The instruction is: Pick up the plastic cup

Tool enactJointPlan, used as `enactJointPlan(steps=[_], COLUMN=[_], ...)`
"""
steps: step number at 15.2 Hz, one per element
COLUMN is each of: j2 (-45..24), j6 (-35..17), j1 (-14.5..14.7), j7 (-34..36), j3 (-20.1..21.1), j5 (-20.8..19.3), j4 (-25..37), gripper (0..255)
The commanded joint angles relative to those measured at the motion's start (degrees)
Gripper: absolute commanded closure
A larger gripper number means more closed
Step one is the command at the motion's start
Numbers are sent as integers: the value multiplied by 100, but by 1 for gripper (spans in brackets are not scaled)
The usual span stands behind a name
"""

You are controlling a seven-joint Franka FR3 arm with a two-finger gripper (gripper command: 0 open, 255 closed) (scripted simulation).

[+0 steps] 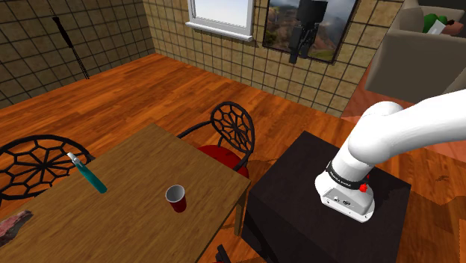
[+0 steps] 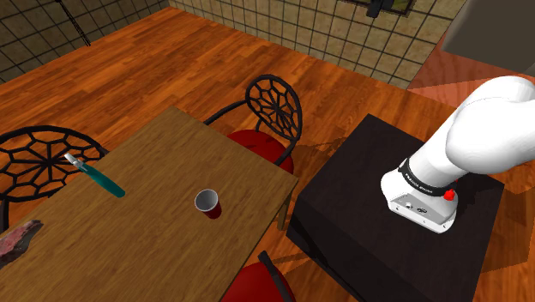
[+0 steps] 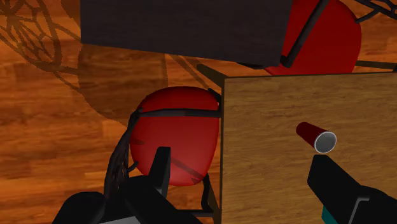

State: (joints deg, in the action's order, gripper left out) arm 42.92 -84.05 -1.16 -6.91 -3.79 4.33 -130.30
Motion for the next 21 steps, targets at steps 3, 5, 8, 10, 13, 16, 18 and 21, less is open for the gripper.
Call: enactJointPlan(steps=[3,5,8,10,13,16,18,21], j2=[-14,-60,-192,-324,-590,-938,-1214,-1690], j6=[-312,-632,-1128,-1469,-1995,-2536,-2901,-3449], j1=[61,129,240,319,443,558,629,721], j7=[160,316,543,691,910,1126,1272,1499], j3=[177,357,632,819,1102,1390,1585,1874], j5=[123,248,436,560,736,896,987,1085], j4=[-274,-522,-843,-1020,-1231,-1371,-1424,-1442], gripper=[0,0,0,0,0,0,0,0])
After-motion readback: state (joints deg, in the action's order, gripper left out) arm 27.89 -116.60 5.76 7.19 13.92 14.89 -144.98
